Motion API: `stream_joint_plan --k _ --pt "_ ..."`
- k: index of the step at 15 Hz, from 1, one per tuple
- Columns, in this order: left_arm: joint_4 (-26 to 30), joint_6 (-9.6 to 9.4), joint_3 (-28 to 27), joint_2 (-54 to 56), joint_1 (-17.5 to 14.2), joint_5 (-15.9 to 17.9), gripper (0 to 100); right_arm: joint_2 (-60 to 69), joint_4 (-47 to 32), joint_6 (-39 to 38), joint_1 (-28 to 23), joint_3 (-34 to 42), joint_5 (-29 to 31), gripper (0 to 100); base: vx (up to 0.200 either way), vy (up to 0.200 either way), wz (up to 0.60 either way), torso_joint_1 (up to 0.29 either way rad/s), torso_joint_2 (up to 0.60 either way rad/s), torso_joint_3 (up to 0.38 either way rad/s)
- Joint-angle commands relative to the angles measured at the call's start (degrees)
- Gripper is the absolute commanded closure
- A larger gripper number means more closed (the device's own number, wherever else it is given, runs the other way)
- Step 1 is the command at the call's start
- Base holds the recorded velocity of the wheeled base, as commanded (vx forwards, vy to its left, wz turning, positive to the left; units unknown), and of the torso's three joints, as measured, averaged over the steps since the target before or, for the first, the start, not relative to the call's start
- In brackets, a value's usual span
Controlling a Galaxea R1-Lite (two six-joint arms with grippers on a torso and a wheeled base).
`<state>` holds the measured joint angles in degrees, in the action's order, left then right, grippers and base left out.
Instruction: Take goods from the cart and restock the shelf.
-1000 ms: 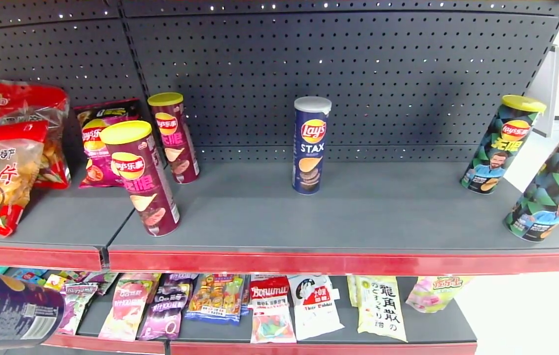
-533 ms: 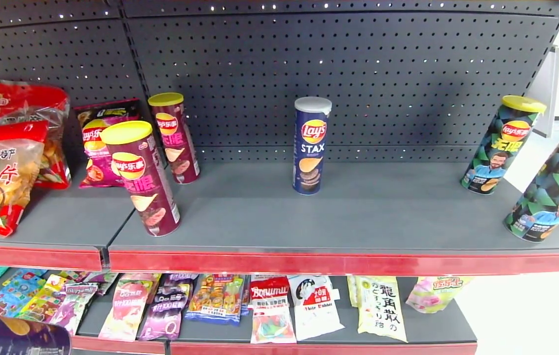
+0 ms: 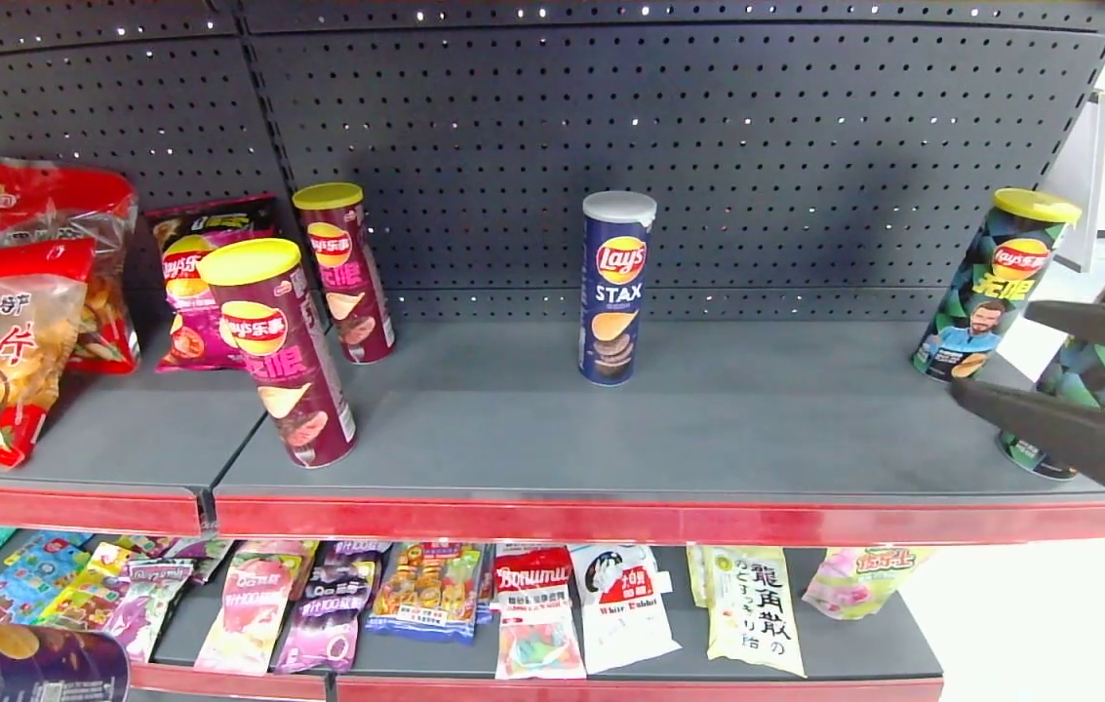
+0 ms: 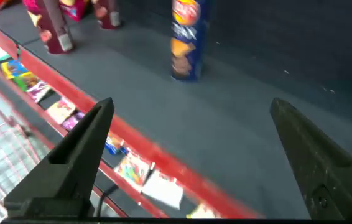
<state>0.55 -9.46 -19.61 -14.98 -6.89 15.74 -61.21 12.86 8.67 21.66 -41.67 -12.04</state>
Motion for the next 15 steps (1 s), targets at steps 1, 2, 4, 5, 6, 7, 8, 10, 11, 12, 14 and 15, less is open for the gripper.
stream_joint_plan --k 1,2,4,5,6,7,8,10,11,12,14,15 --pt "-0.02 0.14 -0.25 0.04 -0.06 -0.18 100 -22.11 7.71 1.0 5.14 -9.31 -0.17 0 0.0 0.0 0.0 0.0 0.0 0.0" --pt "-0.02 0.14 -0.42 0.04 -0.06 -0.18 100 -24.13 7.88 1.0 5.23 -10.19 -0.17 0 0.0 0.0 0.0 0.0 0.0 0.0" --pt "0.07 0.14 -0.51 0.04 -0.06 -0.27 100 -29.58 9.29 0.91 5.06 -13.53 -0.17 0 0.0 0.0 0.0 0.0 0.0 0.0" --pt "0.15 0.14 -0.42 -0.05 -0.06 -0.27 100 -31.96 11.13 1.0 4.97 -14.85 0.18 0 0.0 0.0 0.0 0.0 0.0 0.0" --pt "0.24 0.14 -0.25 -0.05 -0.06 -0.27 100 -33.98 12.63 1.09 5.06 -15.81 0.88 0 0.0 0.0 0.0 0.0 0.0 0.0" --pt "0.24 0.14 -0.16 -0.22 -0.06 -0.27 100 -36.35 13.77 1.09 5.41 -17.57 2.29 0 0.0 0.0 0.0 0.0 0.0 0.0" --pt "0.24 0.14 -0.16 -0.22 -0.06 -0.18 100 -37.49 13.77 0.91 6.11 -18.71 2.55 0 0.0 0.0 0.0 0.0 0.0 0.0" --pt "0.15 0.14 -0.07 -0.22 -0.06 -0.18 100 -40.48 13.86 0.74 7.08 -21.26 2.73 0 0.0 0.0 0.0 0.0 0.0 0.0" --pt "0.24 0.14 0.02 -0.31 -0.06 -0.18 100 -42.94 13.86 0.74 7.17 -23.28 4.4 0 0.0 0.0 0.0 0.0 0.0 0.0" --pt "0.24 0.14 0.02 -0.4 -0.06 -0.18 100 -43.91 13.86 0.65 7.08 -24.25 4.84 0 0.0 0.0 0.0 0.0 0.0 0.0" --pt "0.24 0.14 0.1 -0.57 -0.06 -0.18 100 -47.69 13.95 -0.49 6.99 -28.56 5.36 0 0.0 0.0 0.0 0.0 0.0 0.0" --pt "0.24 0.23 0.19 -0.57 -0.06 -0.27 100 -48.92 13.86 -1.37 7.08 -30.4 5.45 0 0.0 0.0 0.0 0.0 0.0 0.0"
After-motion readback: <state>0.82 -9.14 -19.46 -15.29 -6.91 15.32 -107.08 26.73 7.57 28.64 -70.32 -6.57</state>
